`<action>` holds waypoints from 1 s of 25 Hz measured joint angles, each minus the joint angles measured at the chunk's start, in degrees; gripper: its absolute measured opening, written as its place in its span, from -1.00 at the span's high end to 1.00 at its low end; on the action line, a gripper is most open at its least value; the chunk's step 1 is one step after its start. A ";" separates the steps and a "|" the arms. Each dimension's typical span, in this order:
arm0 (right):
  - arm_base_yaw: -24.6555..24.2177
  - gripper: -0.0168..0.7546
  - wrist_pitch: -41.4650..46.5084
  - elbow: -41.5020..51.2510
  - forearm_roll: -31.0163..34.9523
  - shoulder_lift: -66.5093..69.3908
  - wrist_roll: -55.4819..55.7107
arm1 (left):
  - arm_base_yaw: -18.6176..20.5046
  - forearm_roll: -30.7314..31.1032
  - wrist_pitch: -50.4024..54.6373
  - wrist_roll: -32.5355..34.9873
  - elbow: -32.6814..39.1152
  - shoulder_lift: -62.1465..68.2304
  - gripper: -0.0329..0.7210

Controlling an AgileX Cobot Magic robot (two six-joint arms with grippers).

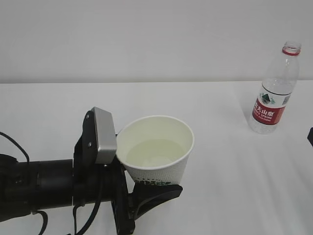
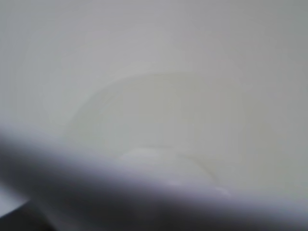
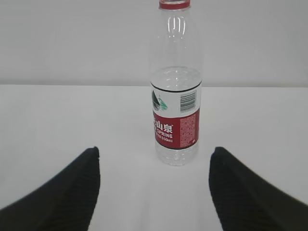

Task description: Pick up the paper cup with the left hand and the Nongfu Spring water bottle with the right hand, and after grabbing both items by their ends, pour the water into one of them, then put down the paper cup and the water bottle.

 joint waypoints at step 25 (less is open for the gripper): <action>0.00 -0.42 -4.77 0.00 -7.67 0.00 1.20 | 0.00 -11.42 -0.90 0.84 0.00 0.00 -0.42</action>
